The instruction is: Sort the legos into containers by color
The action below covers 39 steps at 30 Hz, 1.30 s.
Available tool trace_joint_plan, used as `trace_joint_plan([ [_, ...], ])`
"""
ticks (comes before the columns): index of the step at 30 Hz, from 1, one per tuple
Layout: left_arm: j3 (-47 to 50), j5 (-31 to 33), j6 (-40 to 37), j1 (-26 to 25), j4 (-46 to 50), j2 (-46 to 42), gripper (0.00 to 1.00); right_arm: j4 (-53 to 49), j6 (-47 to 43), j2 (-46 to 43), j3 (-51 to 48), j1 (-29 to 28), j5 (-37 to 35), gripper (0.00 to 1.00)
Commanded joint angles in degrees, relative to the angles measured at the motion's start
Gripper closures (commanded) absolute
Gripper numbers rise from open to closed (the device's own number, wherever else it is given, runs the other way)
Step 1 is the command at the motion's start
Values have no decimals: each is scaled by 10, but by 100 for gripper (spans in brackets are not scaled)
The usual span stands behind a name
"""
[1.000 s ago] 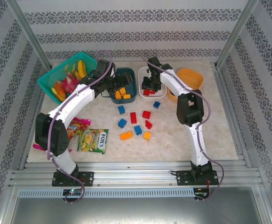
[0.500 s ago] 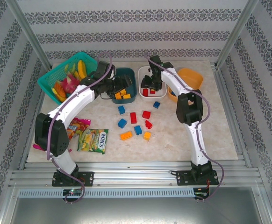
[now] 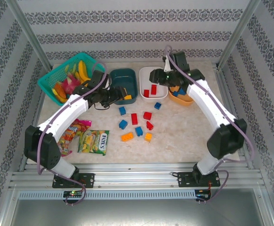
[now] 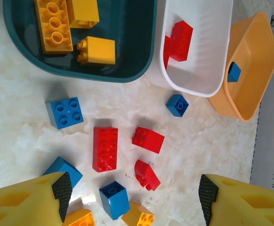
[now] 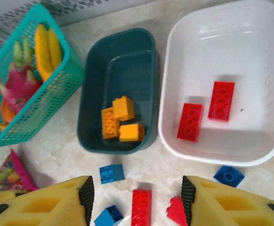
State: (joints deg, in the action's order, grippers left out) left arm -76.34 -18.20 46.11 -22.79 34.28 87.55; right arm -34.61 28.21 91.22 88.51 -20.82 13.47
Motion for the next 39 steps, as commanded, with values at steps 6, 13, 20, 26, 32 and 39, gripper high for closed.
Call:
trace_joint_plan([
  [6, 51, 18, -21, -34, 45, -48, 27, 74, 25, -181, -216, -44, 18, 37],
  [13, 107, 26, -2, -66, 44, -81, 29, 38, 46, -256, -304, -75, 12, 38],
  [20, 135, 44, -100, -129, 73, -70, 31, 29, 47, -279, -358, -113, 29, 36],
  [26, 136, 65, -254, -164, 105, 4, 27, 62, 63, -329, -424, -137, 105, 23],
  [32, 118, 87, -331, -180, 99, 63, 25, 46, 75, -403, -470, -137, 120, 14],
  [39, 98, 96, -364, -202, 92, 123, 25, 15, 94, -458, -483, -136, 104, 11],
])
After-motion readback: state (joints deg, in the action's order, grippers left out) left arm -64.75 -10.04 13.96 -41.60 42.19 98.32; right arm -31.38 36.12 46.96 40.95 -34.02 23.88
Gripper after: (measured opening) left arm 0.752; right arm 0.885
